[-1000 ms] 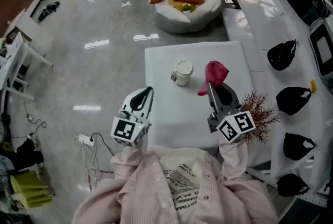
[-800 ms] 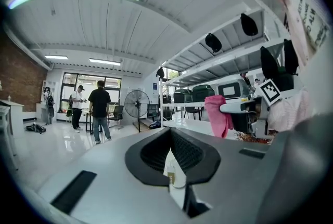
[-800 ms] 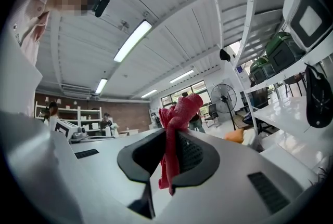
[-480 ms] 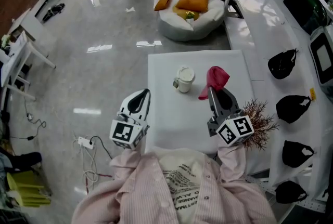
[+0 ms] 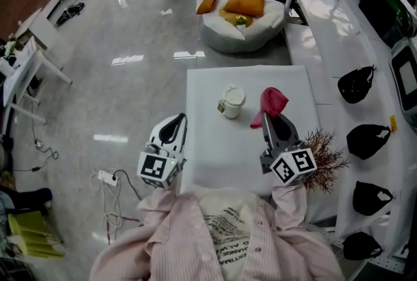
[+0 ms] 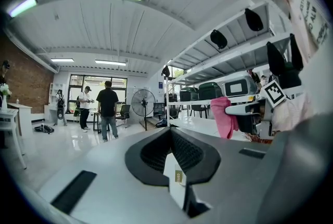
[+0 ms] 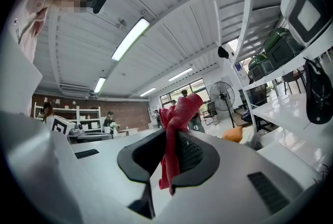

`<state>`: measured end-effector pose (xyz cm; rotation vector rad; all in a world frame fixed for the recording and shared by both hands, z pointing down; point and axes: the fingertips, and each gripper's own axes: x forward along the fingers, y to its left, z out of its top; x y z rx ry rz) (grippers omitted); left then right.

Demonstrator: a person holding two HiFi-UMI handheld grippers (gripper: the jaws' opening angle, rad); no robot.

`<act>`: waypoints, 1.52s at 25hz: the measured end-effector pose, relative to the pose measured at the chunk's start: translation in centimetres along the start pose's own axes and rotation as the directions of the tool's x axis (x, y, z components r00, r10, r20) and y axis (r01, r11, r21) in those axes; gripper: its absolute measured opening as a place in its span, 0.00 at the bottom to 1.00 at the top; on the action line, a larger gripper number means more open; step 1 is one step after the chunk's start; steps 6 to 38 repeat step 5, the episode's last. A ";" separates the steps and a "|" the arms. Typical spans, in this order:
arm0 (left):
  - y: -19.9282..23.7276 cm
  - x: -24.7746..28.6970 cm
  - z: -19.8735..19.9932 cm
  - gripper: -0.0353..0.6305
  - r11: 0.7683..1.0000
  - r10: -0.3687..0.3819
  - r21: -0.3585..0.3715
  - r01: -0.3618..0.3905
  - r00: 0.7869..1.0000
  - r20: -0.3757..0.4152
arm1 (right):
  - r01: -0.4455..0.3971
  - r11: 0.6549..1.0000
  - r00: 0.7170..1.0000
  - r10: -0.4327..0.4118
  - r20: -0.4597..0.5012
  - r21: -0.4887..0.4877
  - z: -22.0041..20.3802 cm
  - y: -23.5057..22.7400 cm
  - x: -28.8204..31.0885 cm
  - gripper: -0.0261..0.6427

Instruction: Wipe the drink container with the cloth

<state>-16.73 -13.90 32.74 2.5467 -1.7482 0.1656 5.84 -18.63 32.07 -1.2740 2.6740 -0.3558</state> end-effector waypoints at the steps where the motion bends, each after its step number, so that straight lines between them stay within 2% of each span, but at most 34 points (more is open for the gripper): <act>1: 0.0 0.0 0.0 0.06 1.000 0.001 0.000 -0.001 1.000 0.000 | -0.001 1.000 1.000 0.001 -0.001 0.001 0.0 0.0 0.0 0.09; 38: 0.1 0.2 0.0 0.06 1.000 0.006 0.000 -0.006 1.000 -0.001 | 0.000 1.000 1.000 0.000 0.001 0.003 0.2 -0.2 0.1 0.09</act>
